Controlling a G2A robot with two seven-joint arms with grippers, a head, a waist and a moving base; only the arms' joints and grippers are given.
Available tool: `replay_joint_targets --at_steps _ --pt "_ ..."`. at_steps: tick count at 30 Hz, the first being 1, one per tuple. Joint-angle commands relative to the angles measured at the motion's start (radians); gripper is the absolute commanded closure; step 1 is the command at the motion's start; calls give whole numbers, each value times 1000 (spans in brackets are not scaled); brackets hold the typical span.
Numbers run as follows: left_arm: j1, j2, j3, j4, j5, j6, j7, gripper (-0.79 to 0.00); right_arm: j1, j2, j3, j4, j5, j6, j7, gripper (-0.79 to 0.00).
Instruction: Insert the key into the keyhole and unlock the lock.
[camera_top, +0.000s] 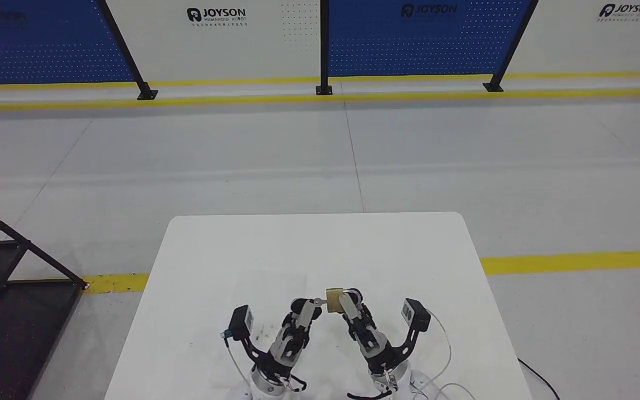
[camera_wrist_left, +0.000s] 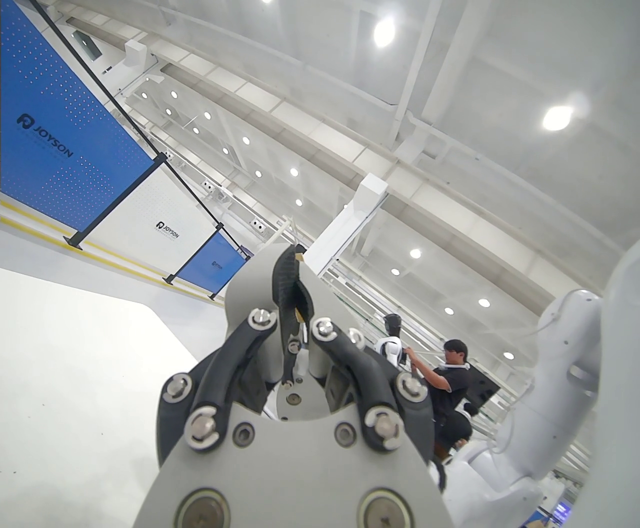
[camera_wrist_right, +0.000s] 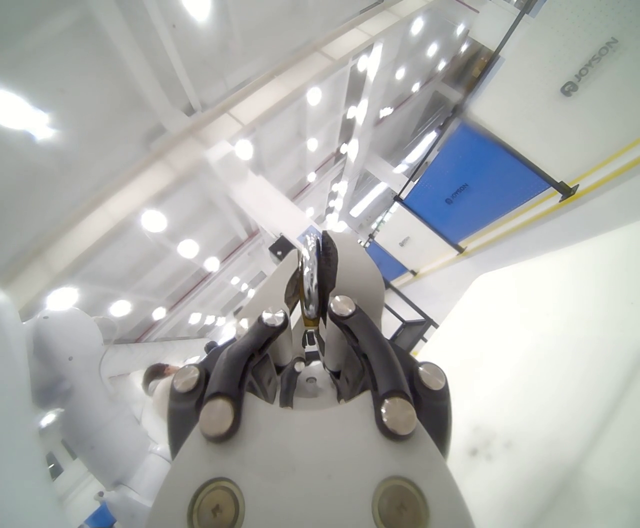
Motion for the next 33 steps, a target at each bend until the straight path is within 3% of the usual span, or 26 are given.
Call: replay_joint_targets --at_steps 1,15,19,21,28,33 --pt "-1 0 -1 0 5 1 1 0 -1 -1 1 -1 1 0 4 0" --pt "-3 -3 -3 3 36 15 11 0 -13 -4 11 -13 -7 2 29 0" --pt "-4 -2 -6 7 32 12 9 -58 -16 -5 16 -15 -2 1 34 0" --pt "-4 -2 -10 7 31 9 10 -9 -18 -5 19 -16 1 -1 36 0" --pt "-1 -1 -14 7 36 5 7 -31 -21 -6 25 -19 7 -1 50 0" --pt "-1 -1 -14 8 36 1 3 -129 -22 -7 28 -18 10 0 60 0"
